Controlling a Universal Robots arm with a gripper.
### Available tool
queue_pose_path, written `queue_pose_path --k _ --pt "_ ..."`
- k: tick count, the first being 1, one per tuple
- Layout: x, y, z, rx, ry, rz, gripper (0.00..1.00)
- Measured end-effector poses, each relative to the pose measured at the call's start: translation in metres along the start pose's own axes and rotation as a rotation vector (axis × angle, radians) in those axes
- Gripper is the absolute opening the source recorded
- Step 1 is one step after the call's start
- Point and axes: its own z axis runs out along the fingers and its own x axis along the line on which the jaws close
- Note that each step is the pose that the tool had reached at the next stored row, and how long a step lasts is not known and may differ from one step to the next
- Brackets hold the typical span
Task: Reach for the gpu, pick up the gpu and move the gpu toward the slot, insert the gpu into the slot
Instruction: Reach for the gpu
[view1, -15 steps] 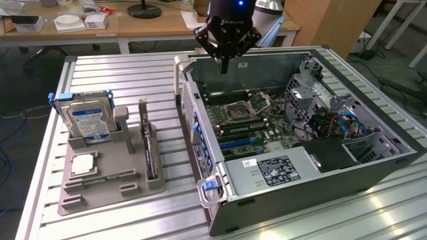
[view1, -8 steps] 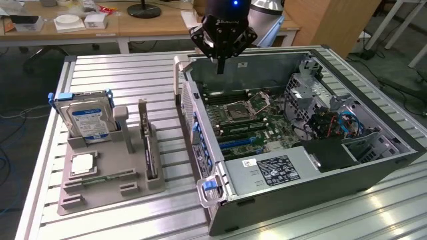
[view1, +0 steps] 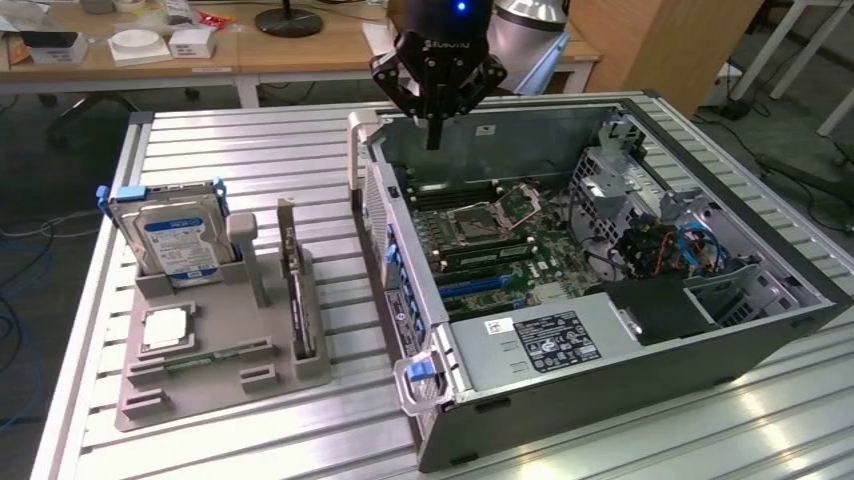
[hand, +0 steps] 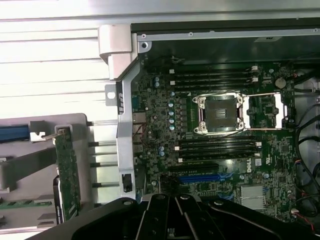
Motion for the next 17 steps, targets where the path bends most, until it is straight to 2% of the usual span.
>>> queue_pose_path --k 17 --pt "0.019 -0.0014 0.0002 0.0001 0.0004 0.0 0.1"
